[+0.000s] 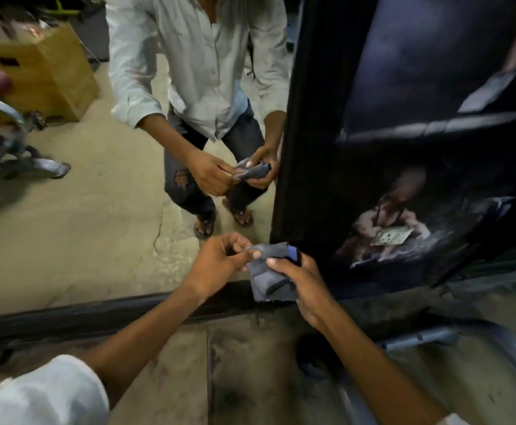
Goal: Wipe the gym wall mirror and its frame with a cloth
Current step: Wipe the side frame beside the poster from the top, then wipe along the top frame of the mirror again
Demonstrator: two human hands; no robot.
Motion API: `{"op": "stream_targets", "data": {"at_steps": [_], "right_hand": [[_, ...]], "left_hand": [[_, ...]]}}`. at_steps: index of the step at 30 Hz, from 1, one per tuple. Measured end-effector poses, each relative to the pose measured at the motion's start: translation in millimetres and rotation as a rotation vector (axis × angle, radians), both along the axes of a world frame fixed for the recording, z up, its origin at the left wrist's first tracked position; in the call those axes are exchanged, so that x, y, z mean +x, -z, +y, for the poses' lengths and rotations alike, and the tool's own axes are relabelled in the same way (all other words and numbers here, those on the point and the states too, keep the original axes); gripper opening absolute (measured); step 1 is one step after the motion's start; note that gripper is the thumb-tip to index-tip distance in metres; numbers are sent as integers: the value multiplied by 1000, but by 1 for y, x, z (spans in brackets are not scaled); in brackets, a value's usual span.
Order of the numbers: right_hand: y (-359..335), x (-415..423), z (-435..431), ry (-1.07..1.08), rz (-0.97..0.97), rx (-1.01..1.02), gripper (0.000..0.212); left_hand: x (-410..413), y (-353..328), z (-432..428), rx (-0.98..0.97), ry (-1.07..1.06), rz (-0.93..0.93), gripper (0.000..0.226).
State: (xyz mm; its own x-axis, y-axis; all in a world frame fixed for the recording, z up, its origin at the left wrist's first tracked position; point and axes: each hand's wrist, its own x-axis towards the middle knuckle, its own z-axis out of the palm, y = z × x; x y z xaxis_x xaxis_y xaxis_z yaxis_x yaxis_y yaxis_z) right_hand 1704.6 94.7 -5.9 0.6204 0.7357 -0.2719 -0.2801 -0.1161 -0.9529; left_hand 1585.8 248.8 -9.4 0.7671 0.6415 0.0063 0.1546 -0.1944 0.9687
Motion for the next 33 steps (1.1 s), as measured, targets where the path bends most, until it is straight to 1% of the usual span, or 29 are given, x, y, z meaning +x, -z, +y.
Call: {"op": "stream_targets", "data": {"at_steps": [3, 4, 5, 6, 9, 11, 13, 15, 17, 22, 26, 27, 29, 31, 33], "right_hand": [[-109, -16, -4, -155, 24, 91, 34], [-163, -18, -2, -186, -9, 102, 39], [-192, -21, 0, -201, -42, 102, 42], [-222, -22, 3, -226, -99, 112, 45], [-350, -23, 15, -263, -278, 156, 47], [-433, -28, 19, -308, -383, 193, 55], [-511, -33, 21, -351, -496, 251, 63], [-577, -41, 22, -306, -637, 285, 63], [-639, -51, 20, -240, -760, 325, 61], [-761, -69, 14, -150, -887, 480, 38], [-837, -71, 16, -53, -1034, 543, 33], [-855, -69, 19, -38, -1076, 553, 35], [-888, -61, 26, 11, -1160, 568, 36], [-918, -51, 34, 70, -1248, 575, 38], [-945, -38, 41, 135, -1337, 559, 38]], "left_hand": [[-24, -115, 0, 28, -11, -61, 19], [-33, -173, 3, 42, -21, -74, 18], [-38, -204, 2, 47, -17, -93, 16], [-42, -236, 3, 71, -4, -123, 14], [-56, -368, 17, 171, 22, -201, 14], [-65, -453, 21, 235, 37, -241, 9], [-73, -531, 22, 303, 20, -297, 11], [-79, -594, 21, 391, 9, -338, 10], [-83, -649, 18, 465, -7, -402, 7], [-89, -769, 10, 654, -55, -532, 6], [-87, -842, 8, 780, -66, -538, 20], [-85, -858, 10, 857, -85, -523, 26], [-82, -888, 19, 1085, -149, -476, 39], [-79, -916, 30, 1326, -221, -392, 48], [-76, -942, 40, 1520, -286, -302, 57]]}}
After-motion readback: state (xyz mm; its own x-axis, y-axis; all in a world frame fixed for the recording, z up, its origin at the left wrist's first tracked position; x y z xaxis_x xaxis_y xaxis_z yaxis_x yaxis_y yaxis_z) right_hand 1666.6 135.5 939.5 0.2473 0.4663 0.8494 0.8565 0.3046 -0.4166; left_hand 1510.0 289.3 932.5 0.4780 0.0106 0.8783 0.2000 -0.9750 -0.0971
